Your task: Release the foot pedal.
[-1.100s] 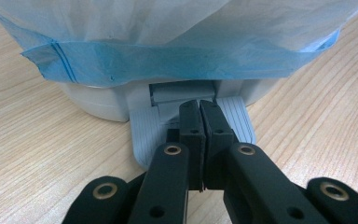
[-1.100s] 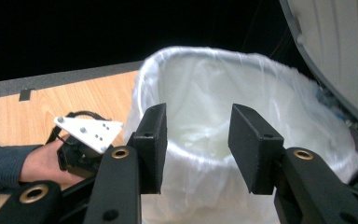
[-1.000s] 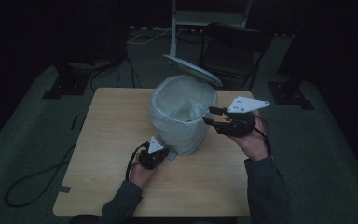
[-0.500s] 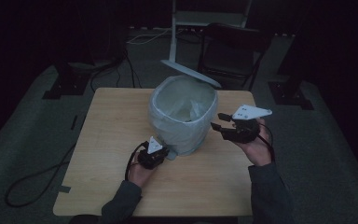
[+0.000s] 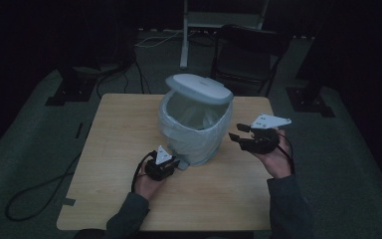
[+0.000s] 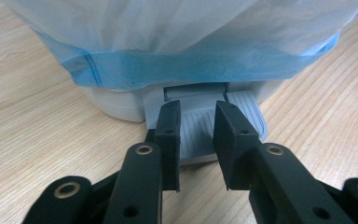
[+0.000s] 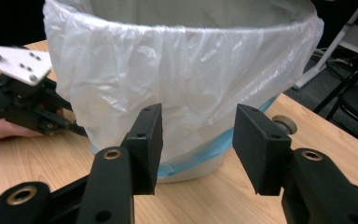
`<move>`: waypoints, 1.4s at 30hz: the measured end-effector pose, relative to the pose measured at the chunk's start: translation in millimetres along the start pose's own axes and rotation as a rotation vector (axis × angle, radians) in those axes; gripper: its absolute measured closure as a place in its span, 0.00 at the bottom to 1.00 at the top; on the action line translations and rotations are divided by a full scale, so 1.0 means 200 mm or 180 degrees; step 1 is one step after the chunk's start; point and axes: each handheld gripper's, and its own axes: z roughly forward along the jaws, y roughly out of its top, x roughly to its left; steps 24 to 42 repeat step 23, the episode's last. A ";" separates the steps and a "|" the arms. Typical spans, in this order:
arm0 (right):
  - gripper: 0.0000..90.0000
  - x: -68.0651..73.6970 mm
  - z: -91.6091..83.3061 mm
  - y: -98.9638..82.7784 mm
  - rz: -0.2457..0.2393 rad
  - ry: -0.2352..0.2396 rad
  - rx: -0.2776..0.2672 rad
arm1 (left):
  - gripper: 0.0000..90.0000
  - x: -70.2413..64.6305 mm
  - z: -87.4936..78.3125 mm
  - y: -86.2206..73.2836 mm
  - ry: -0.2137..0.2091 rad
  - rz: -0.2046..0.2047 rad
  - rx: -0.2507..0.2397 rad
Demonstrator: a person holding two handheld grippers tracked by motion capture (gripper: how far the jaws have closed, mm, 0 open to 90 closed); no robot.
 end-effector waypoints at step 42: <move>0.55 -0.05 0.08 -0.12 0.0029 -0.0178 0.0208 | 0.71 0.07 -0.09 -0.04 0.0115 -0.0144 -0.0003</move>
